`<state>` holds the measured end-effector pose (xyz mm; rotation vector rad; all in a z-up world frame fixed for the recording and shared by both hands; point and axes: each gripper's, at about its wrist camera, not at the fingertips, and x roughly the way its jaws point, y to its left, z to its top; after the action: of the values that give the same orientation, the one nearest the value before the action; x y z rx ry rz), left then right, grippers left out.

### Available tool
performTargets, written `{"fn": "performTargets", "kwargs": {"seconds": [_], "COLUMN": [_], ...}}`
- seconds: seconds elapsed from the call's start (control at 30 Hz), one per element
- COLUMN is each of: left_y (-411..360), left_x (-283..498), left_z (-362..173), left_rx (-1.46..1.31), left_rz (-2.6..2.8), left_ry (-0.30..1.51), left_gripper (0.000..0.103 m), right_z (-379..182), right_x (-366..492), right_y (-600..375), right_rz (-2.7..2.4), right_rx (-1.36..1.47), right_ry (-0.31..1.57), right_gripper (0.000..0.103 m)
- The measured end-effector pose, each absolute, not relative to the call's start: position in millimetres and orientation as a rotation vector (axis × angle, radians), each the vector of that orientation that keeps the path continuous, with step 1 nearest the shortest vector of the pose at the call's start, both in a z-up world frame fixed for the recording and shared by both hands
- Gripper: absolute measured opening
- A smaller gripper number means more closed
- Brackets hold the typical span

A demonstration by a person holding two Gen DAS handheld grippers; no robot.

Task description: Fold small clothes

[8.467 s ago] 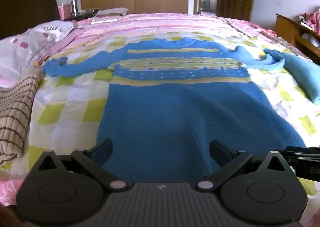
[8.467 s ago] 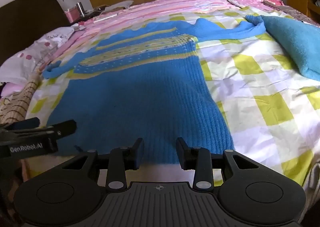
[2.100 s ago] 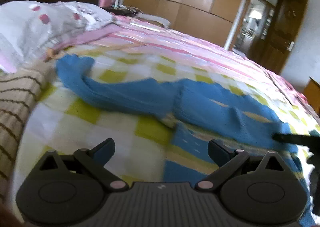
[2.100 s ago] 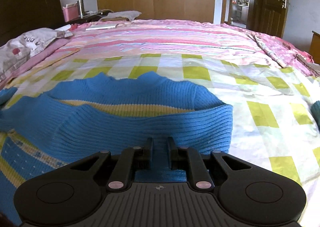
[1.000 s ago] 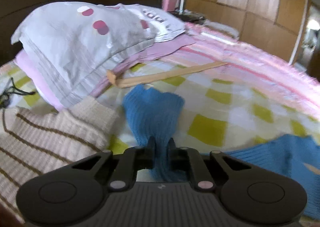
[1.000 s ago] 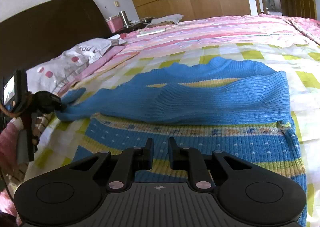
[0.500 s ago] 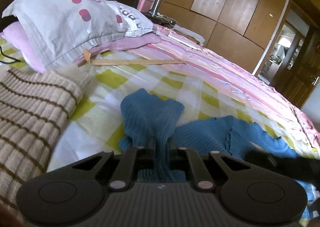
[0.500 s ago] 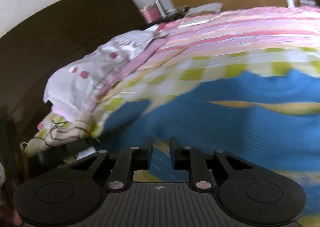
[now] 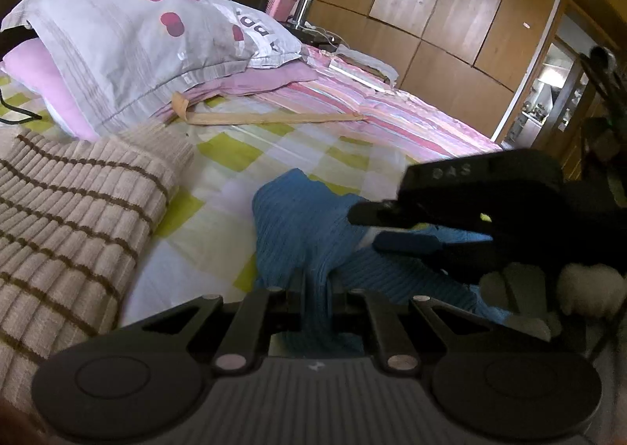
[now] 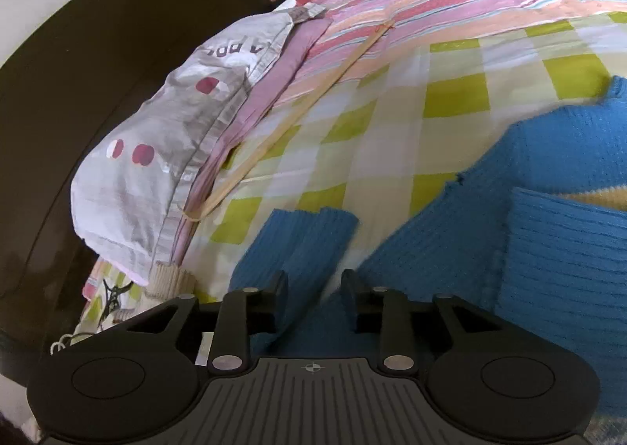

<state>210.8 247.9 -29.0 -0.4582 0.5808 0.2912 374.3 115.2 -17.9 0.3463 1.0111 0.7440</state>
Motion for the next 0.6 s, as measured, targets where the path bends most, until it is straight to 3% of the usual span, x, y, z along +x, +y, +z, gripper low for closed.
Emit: {"fn": "performTargets", "kwargs": {"seconds": [0.6], "left_y": [243], "left_x": [215], "left_z": [-33], "left_rx": [-0.451], "left_rz": [0.267], "left_ry": [0.598], "left_gripper": [0.016], "right_z": [-31], "right_x": [388], "right_y": [135], "right_rz": [0.732], "right_rx": [0.393], "right_ry": [1.013], "right_gripper": [0.032]}}
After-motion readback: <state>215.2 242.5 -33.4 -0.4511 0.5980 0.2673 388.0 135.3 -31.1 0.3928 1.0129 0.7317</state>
